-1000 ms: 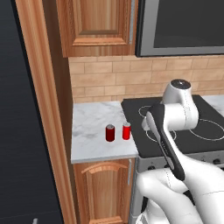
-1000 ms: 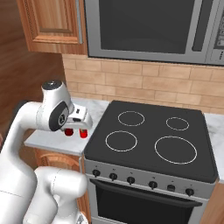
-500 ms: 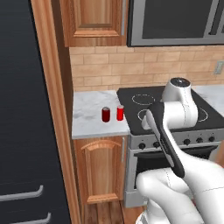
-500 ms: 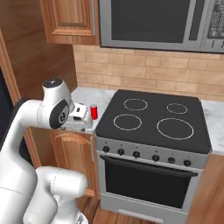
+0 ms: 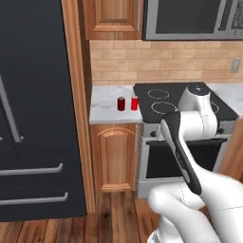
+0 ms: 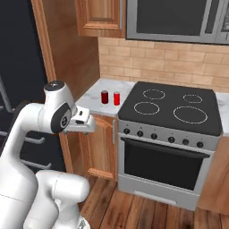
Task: Four empty soda cans are scattered around the kitchen. Gather all the cans and cluster them next to the stove for recycling.
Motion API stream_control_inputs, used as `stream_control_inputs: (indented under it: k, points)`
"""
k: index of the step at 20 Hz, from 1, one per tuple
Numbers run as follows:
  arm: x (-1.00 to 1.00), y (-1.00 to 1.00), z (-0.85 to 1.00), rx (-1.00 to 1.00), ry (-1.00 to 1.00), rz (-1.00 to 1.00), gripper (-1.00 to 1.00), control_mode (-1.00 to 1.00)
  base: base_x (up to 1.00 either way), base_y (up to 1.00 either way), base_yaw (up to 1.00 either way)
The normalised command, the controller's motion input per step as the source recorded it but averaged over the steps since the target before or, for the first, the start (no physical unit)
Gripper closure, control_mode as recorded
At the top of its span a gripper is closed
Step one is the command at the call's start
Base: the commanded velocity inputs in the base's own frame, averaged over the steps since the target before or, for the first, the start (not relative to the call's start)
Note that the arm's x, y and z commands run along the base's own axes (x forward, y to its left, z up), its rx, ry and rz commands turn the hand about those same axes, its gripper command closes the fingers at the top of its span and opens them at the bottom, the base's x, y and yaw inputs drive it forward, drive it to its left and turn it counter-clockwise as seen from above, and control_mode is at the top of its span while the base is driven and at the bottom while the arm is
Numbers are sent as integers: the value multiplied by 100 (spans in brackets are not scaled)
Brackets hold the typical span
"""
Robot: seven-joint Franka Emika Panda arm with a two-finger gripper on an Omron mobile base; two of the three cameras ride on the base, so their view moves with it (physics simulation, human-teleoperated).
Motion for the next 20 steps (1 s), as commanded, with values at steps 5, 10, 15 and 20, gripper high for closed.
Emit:
stream_control_inputs:
  k: [5, 10, 15, 20]
  points:
    - [0, 0, 0, 0, 0, 0, -100, 100, 0, 0, 50]
    - [0, 0, 0, 0, 0, 0, -100, 100, 0, 0, 50]
    - [0, 0, 0, 0, 0, 0, -100, 100, -6, 0, 50]
    - [0, 0, 0, 0, 0, 0, -100, 100, -6, 0, 50]
